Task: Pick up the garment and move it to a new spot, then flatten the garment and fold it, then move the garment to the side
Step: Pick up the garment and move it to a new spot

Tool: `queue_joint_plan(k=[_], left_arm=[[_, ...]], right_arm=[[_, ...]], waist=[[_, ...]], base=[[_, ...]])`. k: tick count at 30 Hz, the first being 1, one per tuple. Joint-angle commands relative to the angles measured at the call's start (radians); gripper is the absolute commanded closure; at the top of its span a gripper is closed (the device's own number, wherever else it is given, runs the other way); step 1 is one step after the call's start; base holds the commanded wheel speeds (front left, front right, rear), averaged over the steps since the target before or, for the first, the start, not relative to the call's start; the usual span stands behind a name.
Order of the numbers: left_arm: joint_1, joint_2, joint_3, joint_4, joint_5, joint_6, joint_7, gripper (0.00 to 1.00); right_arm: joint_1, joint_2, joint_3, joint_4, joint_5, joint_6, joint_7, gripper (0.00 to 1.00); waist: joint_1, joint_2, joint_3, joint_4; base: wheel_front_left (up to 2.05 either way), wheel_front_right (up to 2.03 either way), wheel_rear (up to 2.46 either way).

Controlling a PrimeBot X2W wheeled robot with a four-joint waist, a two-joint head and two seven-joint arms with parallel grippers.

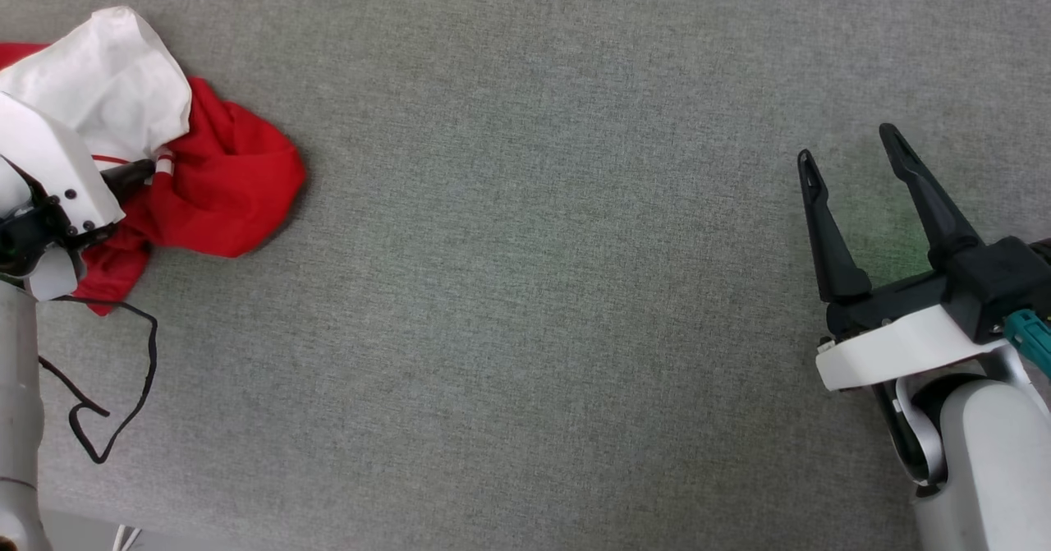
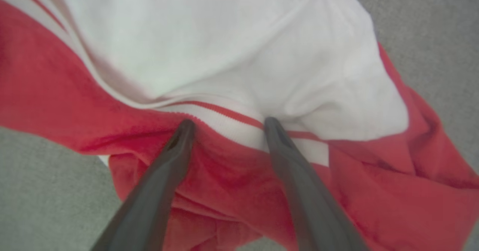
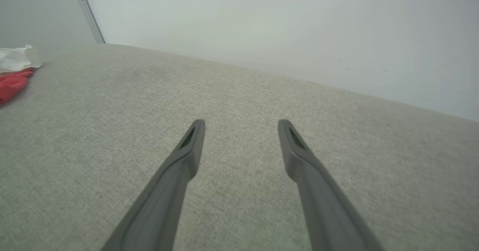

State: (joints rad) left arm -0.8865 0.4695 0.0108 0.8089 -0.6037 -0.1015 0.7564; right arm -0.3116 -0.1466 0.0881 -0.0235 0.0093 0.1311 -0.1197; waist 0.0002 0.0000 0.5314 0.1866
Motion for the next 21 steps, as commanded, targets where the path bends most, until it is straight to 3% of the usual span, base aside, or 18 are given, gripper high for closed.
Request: queue_joint_plan(k=[1, 2, 3, 9, 13, 21], left_arm=[[0.059, -0.049, -0.018, 0.051, -0.005, 0.009, 0.039, 0.62], [0.060, -0.054, -0.015, 0.051, -0.007, 0.014, 0.034, 0.95], [0.060, -0.062, -0.009, 0.050, -0.017, 0.013, 0.024, 1.00], [0.053, -0.029, -0.029, 0.028, 0.028, 0.019, -0.063, 1.00], [0.017, 0.010, -0.051, -0.010, 0.087, 0.031, -0.182, 1.00], [-0.041, 0.006, -0.110, -0.066, 0.193, 0.052, -0.430, 1.00]], right_arm=[[-0.019, -0.007, 0.002, 0.002, 0.000, -0.001, -0.001, 0.00], [-0.020, -0.009, 0.001, 0.001, 0.001, -0.001, 0.001, 0.00], [-0.020, -0.011, 0.001, 0.001, 0.001, -0.001, 0.002, 0.00], [-0.001, -0.022, -0.004, 0.009, 0.007, -0.001, 0.011, 0.00], [0.036, -0.011, -0.018, 0.017, 0.009, -0.001, 0.007, 0.00], [0.111, 0.027, -0.049, 0.034, 0.015, -0.001, 0.001, 0.00]], waist=[[-0.0002, 0.0000, -0.001, 0.001], [-0.0002, 0.0000, -0.003, 0.003], [-0.0002, 0.0000, -0.005, 0.004], [-0.0002, 0.0000, -0.052, 0.015], [-0.0002, 0.0000, -0.108, 0.027], [-0.0002, 0.0000, -0.267, 0.034]], base=[[0.00, 0.00, 0.00], [0.00, 0.00, 0.00], [0.00, 0.00, 0.00], [0.00, 0.00, 0.00], [0.00, 0.00, 0.00], [0.00, 0.00, 0.00]])
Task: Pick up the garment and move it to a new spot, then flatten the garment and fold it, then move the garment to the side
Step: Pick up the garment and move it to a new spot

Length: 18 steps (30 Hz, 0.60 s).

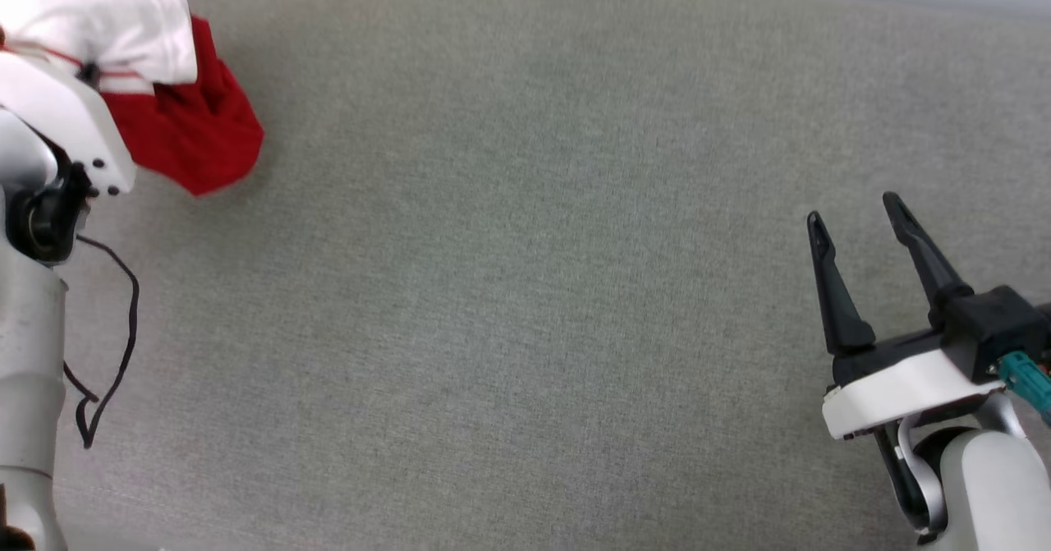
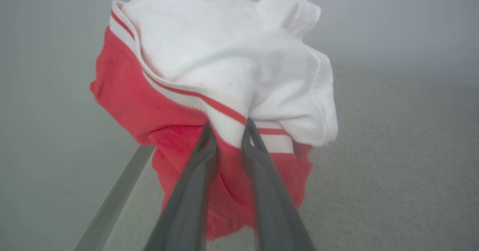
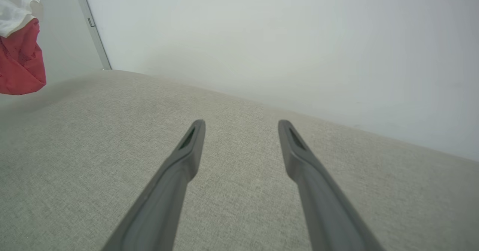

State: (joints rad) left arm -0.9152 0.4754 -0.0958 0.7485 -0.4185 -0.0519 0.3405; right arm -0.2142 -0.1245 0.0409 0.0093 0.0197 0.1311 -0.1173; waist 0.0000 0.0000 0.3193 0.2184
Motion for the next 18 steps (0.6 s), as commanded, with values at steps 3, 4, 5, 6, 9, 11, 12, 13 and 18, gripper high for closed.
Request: queue_joint_plan(k=[3, 4, 5, 6, 9, 11, 12, 13, 18], left_arm=[[-0.025, -0.010, -0.023, -0.019, 0.034, 0.002, -0.107, 1.00], [-0.026, -0.016, -0.027, -0.023, 0.039, 0.001, -0.139, 1.00], [-0.024, -0.023, -0.032, -0.027, 0.045, -0.001, -0.170, 1.00], [-0.018, -0.032, -0.036, -0.030, 0.046, -0.002, -0.195, 1.00], [0.009, -0.063, -0.052, -0.044, 0.051, -0.007, -0.267, 1.00], [0.037, -0.087, -0.058, -0.055, 0.042, -0.014, -0.306, 1.00], [0.052, -0.101, -0.064, -0.063, 0.040, -0.015, -0.324, 1.00], [0.052, -0.101, -0.064, -0.063, 0.040, -0.015, -0.324, 1.00], [0.144, -0.181, -0.093, -0.120, 0.018, -0.025, -0.375, 1.00]], right_arm=[[0.035, 0.016, -0.002, 0.002, 0.004, -0.001, -0.001, 0.00], [0.042, 0.020, -0.002, 0.003, 0.004, -0.001, -0.002, 0.00], [0.050, 0.024, -0.003, 0.004, 0.005, -0.001, -0.004, 0.00], [0.059, 0.028, -0.004, 0.006, 0.005, -0.001, -0.003, 0.00], [0.084, 0.041, -0.010, 0.003, 0.005, -0.001, 0.002, 0.00], [0.105, 0.049, -0.009, 0.002, 0.005, -0.001, 0.008, 0.00], [0.114, 0.051, -0.011, -0.001, 0.004, -0.001, 0.010, 0.00], [0.114, 0.051, -0.011, -0.001, 0.004, -0.001, 0.010, 0.00], [0.162, 0.062, -0.019, -0.014, 0.006, -0.001, 0.028, 0.00]], waist=[[0.0000, 0.0000, -0.107, -0.014], [0.0000, 0.0000, -0.126, -0.022], [0.0000, 0.0000, -0.145, -0.032], [0.0000, 0.0000, -0.162, -0.041], [0.0000, 0.0000, -0.210, -0.077], [0.0000, 0.0000, -0.242, -0.108], [0.0000, 0.0000, -0.256, -0.124], [0.0000, 0.0000, -0.256, -0.124], [0.0000, 0.0000, -0.304, -0.207]], base=[[0.00, 0.00, 0.00], [0.00, 0.00, 0.00], [0.00, 0.00, 0.00], [0.00, 0.00, 0.00], [0.00, 0.00, 0.00], [0.00, 0.00, 0.00], [0.00, 0.00, 0.00], [0.00, 0.00, 0.00], [0.00, 0.00, 0.00]])
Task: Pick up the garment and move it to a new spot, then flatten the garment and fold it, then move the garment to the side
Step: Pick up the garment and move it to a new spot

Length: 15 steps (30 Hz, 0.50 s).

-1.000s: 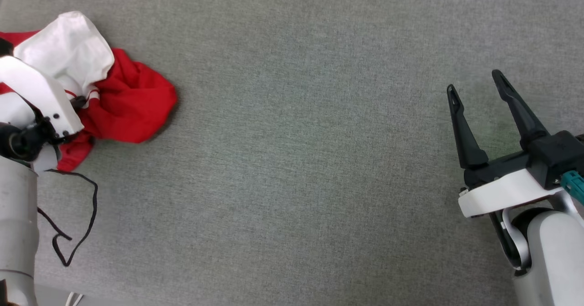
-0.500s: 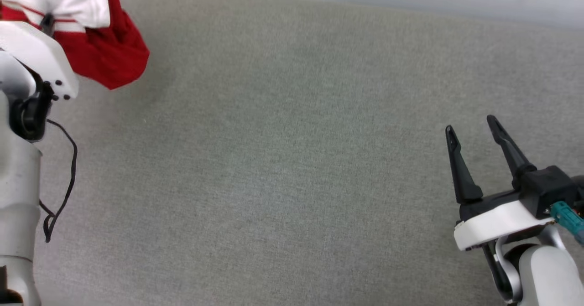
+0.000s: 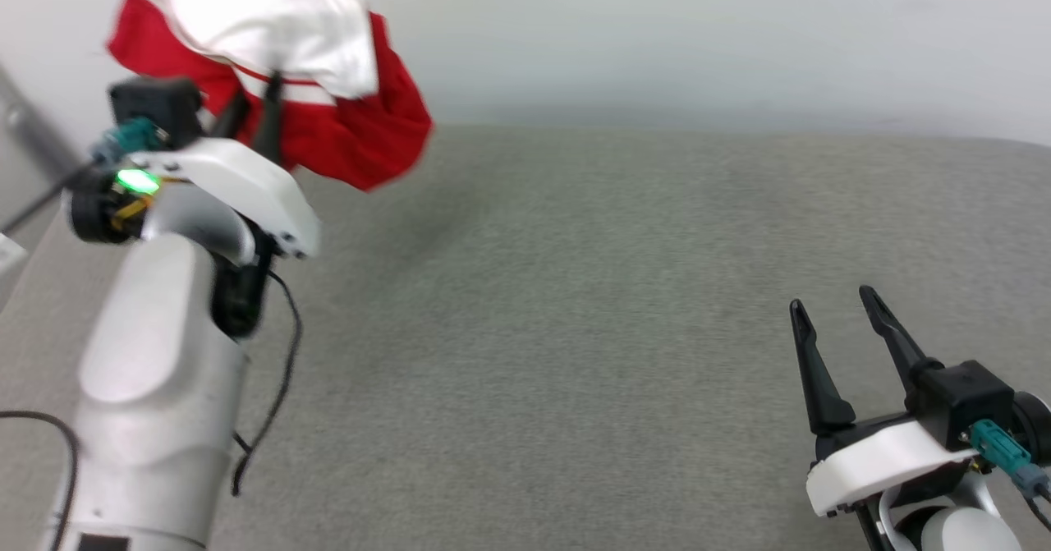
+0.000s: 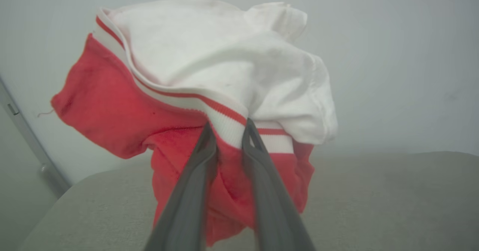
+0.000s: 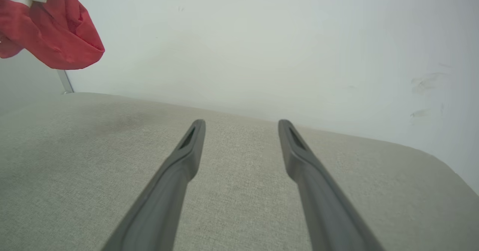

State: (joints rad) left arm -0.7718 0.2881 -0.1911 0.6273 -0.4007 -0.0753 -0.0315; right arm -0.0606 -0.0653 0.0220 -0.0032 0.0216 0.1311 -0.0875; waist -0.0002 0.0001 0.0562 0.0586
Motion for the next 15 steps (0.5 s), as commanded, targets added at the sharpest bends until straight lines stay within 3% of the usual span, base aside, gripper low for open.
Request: queue_joint_plan(k=[1, 8, 15], left_arm=[[0.022, -0.011, -0.006, -0.012, -0.007, -0.004, -0.007, 1.00], [0.194, -0.130, -0.094, -0.086, -0.025, -0.015, 0.007, 1.00], [0.389, -0.196, -0.218, -0.069, -0.035, -0.030, 0.053, 1.00]], right_arm=[[0.016, 0.004, -0.002, -0.005, 0.003, -0.001, 0.001, 0.00], [0.058, 0.012, -0.009, -0.025, 0.021, -0.001, 0.018, 0.00], [0.082, 0.016, -0.008, -0.019, 0.044, -0.001, 0.013, 0.00]], waist=[[0.0002, -0.0001, -0.046, -0.065], [0.0002, -0.0001, -0.060, -0.174], [0.0002, -0.0001, -0.044, -0.234]], base=[[0.00, 0.00, 0.00], [0.00, 0.00, 0.00], [0.00, 0.00, 0.00]])
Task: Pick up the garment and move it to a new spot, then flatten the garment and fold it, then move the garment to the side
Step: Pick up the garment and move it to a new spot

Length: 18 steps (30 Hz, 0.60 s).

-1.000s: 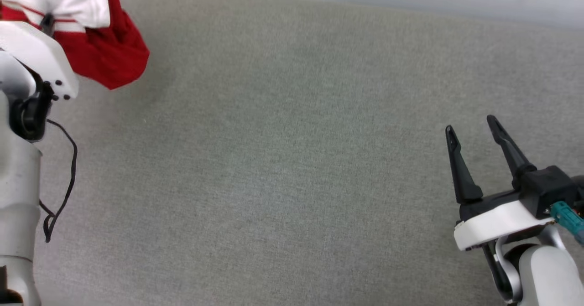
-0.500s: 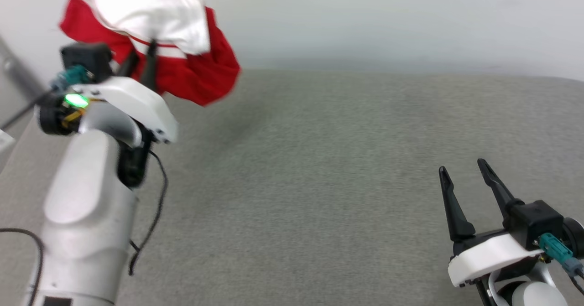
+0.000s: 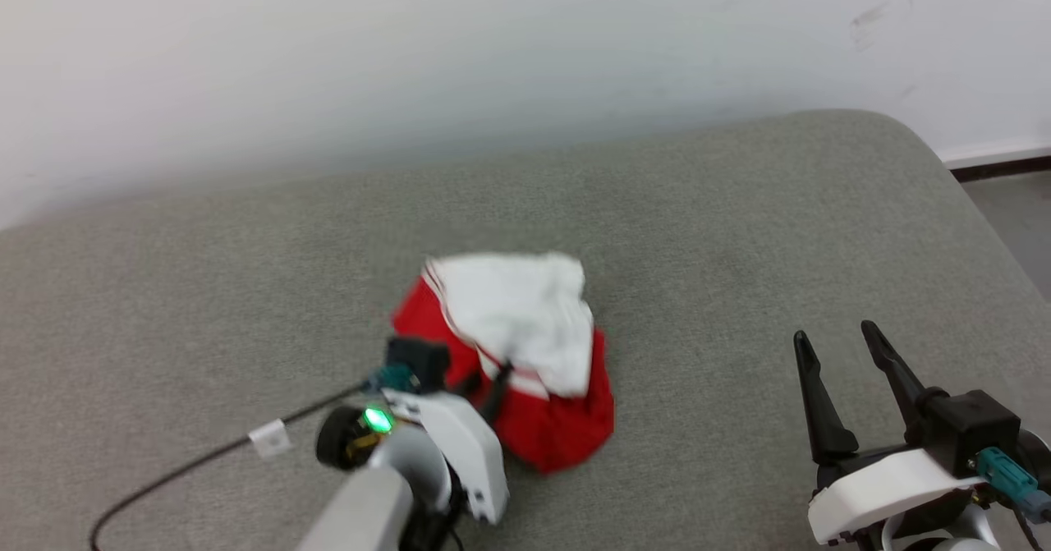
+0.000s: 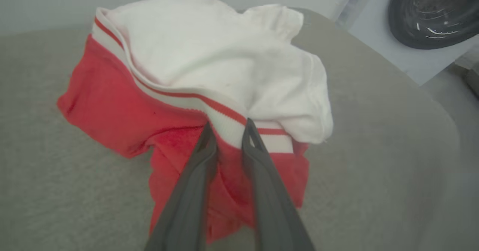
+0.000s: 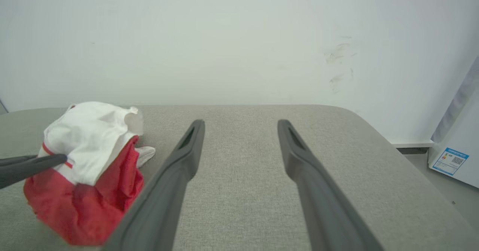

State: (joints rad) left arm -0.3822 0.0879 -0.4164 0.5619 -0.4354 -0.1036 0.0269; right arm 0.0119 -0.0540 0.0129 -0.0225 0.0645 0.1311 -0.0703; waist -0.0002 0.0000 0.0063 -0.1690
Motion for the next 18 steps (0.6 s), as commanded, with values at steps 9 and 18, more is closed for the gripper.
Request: queue_joint_plan(k=[9, 18], left_arm=[[0.092, -0.022, -0.108, 0.035, -0.033, -0.019, 0.032, 0.00], [0.056, -0.005, -0.074, -0.100, 0.022, 0.045, -0.201, 0.00]], right_arm=[[-0.003, 0.005, 0.003, 0.025, 0.035, -0.001, -0.021, 0.00], [0.009, 0.005, -0.023, 0.035, 0.033, -0.001, -0.021, 0.00]], waist=[[0.0002, 0.0000, 0.021, 0.027], [0.0002, 0.0000, -0.016, 0.102]], base=[[0.00, 0.00, 0.00], [0.00, 0.00, 0.00]])
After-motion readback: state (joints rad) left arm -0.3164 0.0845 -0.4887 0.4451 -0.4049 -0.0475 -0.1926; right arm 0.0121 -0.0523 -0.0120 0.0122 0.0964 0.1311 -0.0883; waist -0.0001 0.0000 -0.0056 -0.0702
